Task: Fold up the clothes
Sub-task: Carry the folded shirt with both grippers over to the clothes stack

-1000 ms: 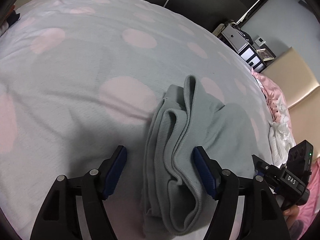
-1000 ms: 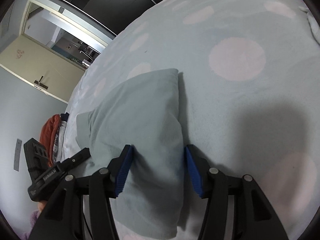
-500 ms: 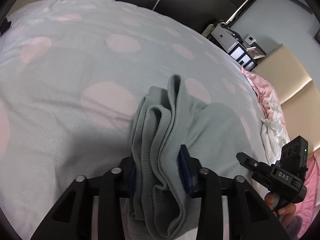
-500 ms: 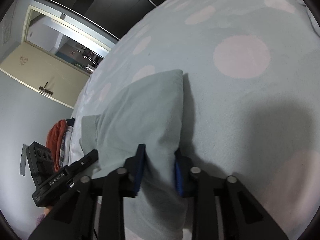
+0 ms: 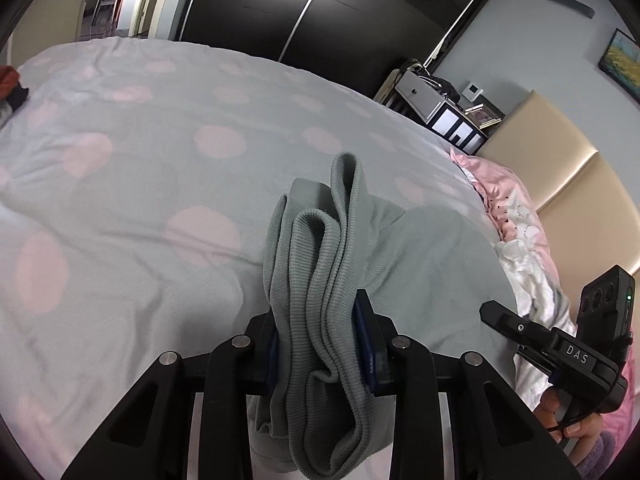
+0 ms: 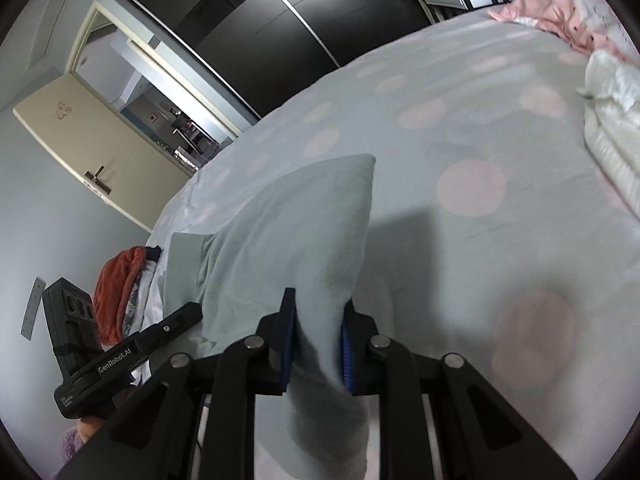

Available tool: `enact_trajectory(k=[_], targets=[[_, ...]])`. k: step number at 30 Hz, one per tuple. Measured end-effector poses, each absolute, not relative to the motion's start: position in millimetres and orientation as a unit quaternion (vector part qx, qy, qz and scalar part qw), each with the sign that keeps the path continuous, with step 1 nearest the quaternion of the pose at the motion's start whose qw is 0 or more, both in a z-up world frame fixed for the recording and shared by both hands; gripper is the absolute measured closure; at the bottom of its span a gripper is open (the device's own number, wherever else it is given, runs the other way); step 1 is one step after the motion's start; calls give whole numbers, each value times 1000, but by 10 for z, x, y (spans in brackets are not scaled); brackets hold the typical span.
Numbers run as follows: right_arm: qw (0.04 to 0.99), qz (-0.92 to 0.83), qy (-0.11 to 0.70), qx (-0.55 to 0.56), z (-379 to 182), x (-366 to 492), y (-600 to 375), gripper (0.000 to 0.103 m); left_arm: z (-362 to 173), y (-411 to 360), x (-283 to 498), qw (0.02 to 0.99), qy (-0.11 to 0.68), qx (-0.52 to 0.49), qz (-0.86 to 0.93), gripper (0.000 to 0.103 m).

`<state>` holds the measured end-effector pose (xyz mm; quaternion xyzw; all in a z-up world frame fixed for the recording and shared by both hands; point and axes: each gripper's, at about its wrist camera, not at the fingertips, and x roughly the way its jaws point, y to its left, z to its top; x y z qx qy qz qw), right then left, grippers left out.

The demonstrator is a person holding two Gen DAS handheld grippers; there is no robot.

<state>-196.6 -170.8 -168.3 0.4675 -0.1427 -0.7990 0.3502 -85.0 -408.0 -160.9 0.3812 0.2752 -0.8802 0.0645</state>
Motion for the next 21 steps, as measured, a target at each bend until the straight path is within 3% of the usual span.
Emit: enact_trajectory(k=[8, 16, 21], targets=[[434, -780, -87, 443, -833, -1433, -2409, 85, -722, -4437, 151, 130, 267, 335, -894, 71], [589, -684, -60, 425, -10, -611, -3954, 85, 276, -5306, 1858, 280, 288, 241, -884, 71], [674, -601, -31, 428, 196, 146, -4995, 85, 587, -5716, 2957, 380, 301, 208, -850, 71]])
